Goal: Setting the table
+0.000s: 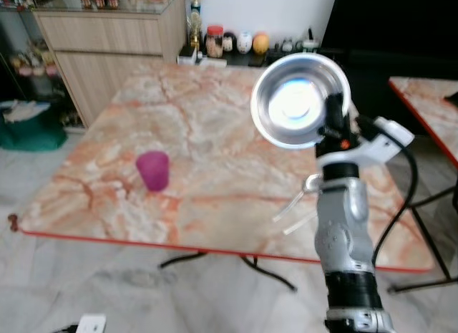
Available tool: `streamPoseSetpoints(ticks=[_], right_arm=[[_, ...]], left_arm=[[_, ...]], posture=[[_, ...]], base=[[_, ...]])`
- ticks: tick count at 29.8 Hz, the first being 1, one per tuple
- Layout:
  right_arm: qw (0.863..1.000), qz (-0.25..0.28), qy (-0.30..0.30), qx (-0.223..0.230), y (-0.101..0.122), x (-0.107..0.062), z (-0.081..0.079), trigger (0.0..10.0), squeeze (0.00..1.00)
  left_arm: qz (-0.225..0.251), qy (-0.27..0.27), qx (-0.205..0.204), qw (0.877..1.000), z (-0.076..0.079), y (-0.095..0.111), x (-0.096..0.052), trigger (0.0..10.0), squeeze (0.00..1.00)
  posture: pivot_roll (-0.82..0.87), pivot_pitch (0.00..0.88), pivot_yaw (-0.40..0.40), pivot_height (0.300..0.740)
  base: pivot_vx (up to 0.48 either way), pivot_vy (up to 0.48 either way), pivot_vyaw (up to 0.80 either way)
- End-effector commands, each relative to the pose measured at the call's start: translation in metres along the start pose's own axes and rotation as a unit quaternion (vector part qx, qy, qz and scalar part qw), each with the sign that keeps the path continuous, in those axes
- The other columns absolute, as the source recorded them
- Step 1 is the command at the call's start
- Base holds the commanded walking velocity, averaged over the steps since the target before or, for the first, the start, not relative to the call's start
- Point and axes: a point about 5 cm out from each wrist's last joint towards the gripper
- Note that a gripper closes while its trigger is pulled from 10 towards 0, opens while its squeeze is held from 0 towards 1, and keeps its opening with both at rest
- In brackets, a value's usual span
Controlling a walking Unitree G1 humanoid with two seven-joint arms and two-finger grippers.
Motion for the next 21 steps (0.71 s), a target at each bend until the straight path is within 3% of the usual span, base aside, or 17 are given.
streamPoseSetpoints(ticks=[1, 21], right_arm=[[1.0, 0.016, -0.017, -0.008, 0.0086, 0.0005, 0.0086, 10.0, 0.0], [1.0, 0.014, -0.013, -0.011, 0.008, -0.0005, 0.0065, 10.0, 0.0]], left_arm=[[-0.006, -0.002, -0.001, 1.0, 0.0026, -0.0026, 0.0002, 10.0, 0.0], [-0.004, -0.002, 0.003, 1.0, 0.0015, -0.0009, 0.0003, 10.0, 0.0]], posture=[[-0.02, 0.0, -0.017, 0.74], [-0.02, 0.0, -0.011, 0.74]], base=[[0.0, -0.36, 0.0], [0.0, -0.407, 0.0]])
Point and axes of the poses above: a point about 5 cm out from each wrist's last joint towards the gripper, its own x axis pointing out of the wrist towards the gripper, its own y axis along the axis of the wrist's last joint, z = x × y, and after that the axes turned 10 degrees about -x, right-handed
